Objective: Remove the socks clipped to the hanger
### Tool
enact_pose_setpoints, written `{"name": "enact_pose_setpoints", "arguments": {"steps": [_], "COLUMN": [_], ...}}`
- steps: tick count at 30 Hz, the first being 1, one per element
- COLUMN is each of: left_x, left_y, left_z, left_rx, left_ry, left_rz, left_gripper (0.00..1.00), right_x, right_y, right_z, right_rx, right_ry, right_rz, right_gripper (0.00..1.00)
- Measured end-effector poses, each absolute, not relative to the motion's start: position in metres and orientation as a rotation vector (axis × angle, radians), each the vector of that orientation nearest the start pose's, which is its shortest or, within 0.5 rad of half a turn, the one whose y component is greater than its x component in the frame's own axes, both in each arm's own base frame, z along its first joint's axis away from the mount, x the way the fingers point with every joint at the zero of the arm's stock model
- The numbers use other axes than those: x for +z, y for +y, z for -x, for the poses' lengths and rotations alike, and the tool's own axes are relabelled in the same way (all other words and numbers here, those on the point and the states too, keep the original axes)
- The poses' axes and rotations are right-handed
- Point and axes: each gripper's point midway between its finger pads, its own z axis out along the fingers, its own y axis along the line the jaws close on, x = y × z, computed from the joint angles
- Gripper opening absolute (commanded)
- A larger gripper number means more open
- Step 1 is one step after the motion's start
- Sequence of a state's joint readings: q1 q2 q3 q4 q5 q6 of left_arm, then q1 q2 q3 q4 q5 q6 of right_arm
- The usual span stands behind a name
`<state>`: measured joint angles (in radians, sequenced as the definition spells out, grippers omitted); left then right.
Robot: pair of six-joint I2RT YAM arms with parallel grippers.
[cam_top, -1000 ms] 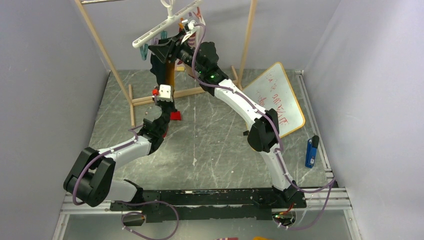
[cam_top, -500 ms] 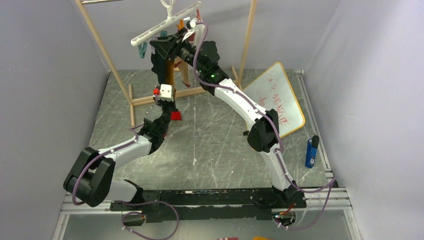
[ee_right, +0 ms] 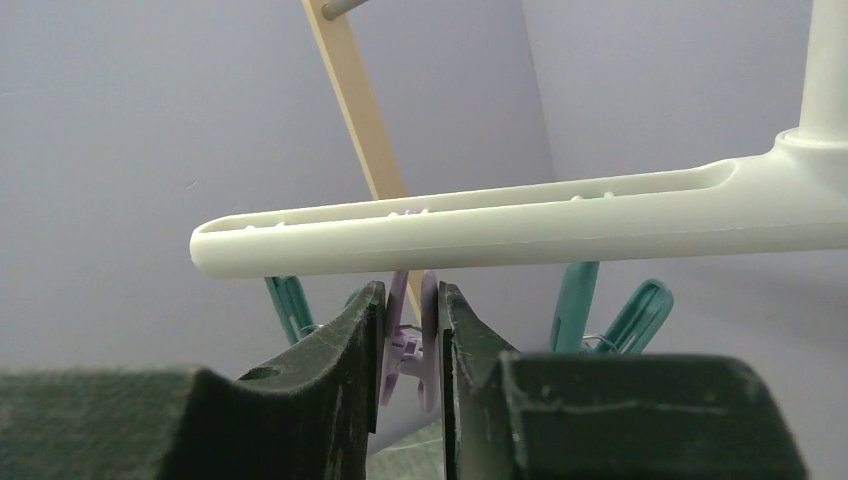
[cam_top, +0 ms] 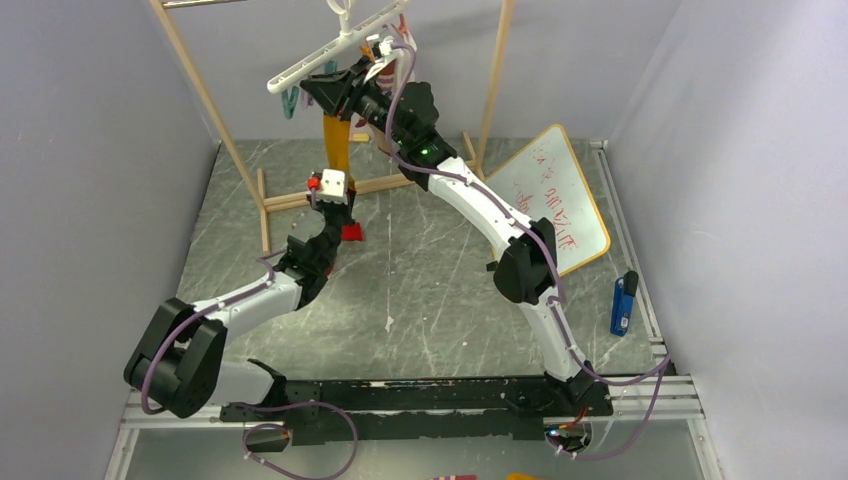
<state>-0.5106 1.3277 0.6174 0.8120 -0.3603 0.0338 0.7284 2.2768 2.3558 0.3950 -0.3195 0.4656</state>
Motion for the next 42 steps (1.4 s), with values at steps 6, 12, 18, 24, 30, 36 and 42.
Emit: {"name": "enact_pose_setpoints", "arguments": {"steps": [6,12,18,24,30,36,42], "left_x": [0.246,0.185,0.133,0.159,0.203,0.204,0.225], "left_y": [-0.150,-0.158,-0.157,-0.159,-0.167,-0.174,-0.176], "left_z": [-0.384,-0.357,-0.343,-0.353,-0.389,-0.414,-0.414], "left_rx": [-0.177,-0.253,-0.222,-0.209,-0.166,-0.112,-0.119], "left_ry": [1.492,1.634,1.781,1.710,1.574,1.551,1.514], "left_rz": [-0.089,-0.102,-0.147,-0.150,-0.106,-0.103,-0.085], "left_gripper": [0.35,0.75,0.97,0.97,0.97,0.97,0.97], "right_x": [0.466,0.451,0.441,0.441,0.444,0.434,0.432], "right_y": [0.492,0.494,0.492,0.491,0.489,0.478,0.438], "right_z": [-0.442,-0.447,-0.453,-0.451,-0.446,-0.428,-0.393], "right_rx": [1.230,1.221,1.206,1.208,1.207,1.189,1.148], "right_ry": [1.120,1.145,1.162,1.162,1.164,1.224,1.270], "right_rz": [0.460,0.459,0.458,0.460,0.478,0.519,0.514], "right_gripper": [0.00,0.00,0.01,0.27,0.74,0.97,1.00]}}
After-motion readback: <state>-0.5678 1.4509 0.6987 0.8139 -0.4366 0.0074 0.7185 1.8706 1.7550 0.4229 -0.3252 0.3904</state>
